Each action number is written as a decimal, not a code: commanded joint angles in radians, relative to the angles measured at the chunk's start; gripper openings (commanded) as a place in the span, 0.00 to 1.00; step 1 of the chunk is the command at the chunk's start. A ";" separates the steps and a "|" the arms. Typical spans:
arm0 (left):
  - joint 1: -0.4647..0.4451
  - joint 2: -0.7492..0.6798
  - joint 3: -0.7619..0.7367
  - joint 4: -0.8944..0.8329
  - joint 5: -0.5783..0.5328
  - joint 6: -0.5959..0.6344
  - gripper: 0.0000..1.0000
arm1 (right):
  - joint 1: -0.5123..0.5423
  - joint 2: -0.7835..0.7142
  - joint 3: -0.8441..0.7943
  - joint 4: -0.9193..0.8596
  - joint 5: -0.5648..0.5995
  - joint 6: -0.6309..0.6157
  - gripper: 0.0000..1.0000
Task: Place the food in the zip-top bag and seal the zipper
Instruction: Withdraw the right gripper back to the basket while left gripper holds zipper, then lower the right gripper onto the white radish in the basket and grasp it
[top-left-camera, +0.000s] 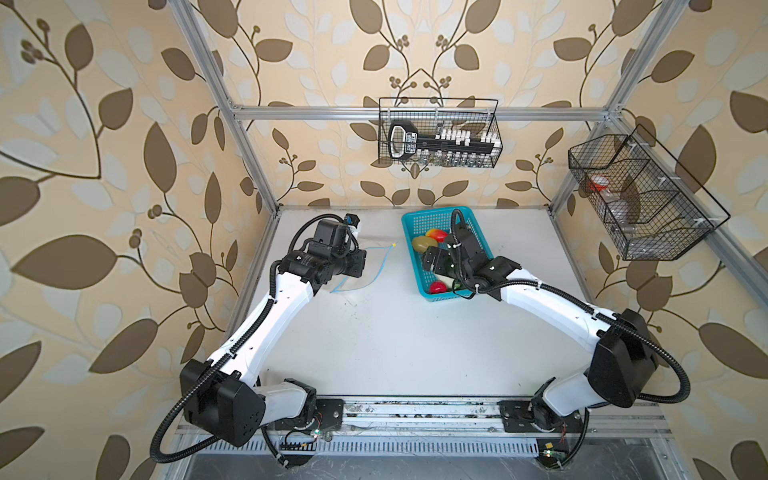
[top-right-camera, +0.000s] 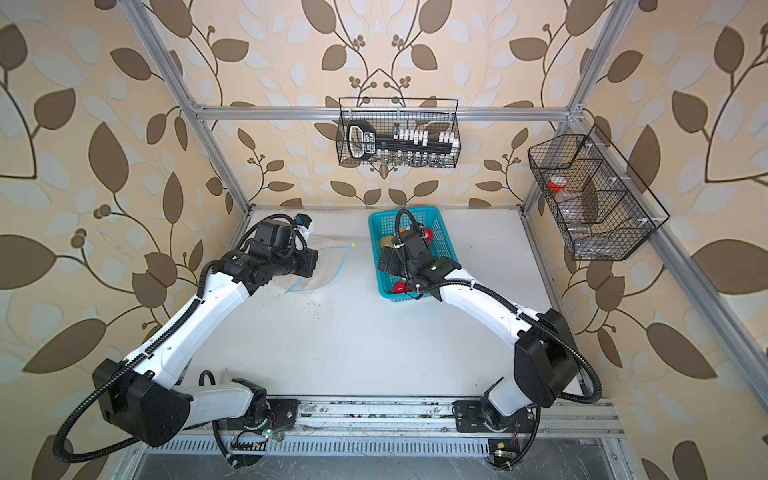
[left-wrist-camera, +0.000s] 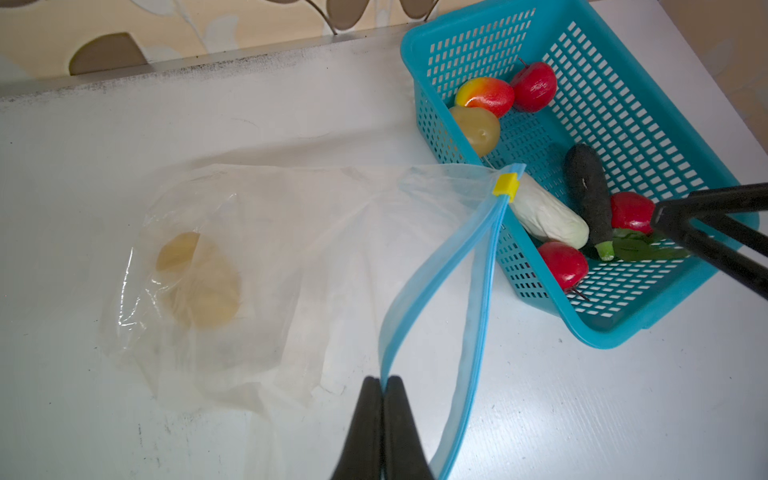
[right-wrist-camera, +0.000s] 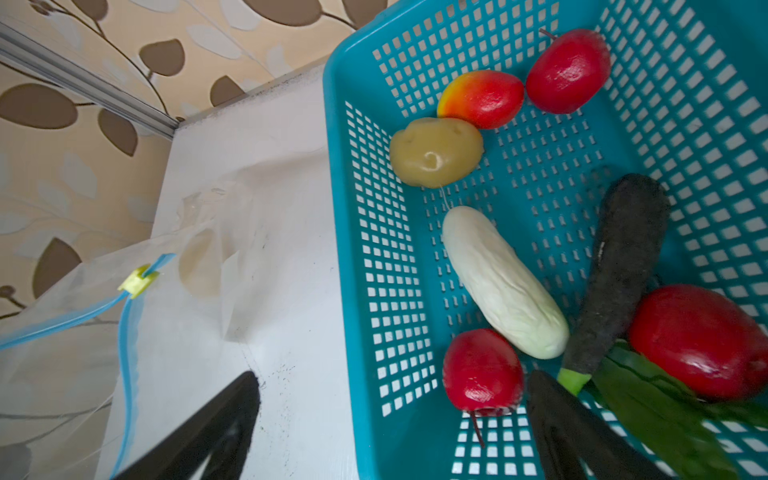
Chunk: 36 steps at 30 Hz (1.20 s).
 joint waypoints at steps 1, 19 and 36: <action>0.025 -0.042 -0.020 0.035 0.026 -0.006 0.00 | -0.018 -0.011 0.006 -0.064 0.010 -0.030 1.00; 0.177 -0.030 -0.066 0.056 0.116 -0.064 0.00 | -0.111 0.195 0.212 -0.241 0.004 -0.227 1.00; 0.220 -0.020 -0.094 0.093 0.097 -0.040 0.00 | -0.144 0.471 0.530 -0.457 -0.081 -0.529 1.00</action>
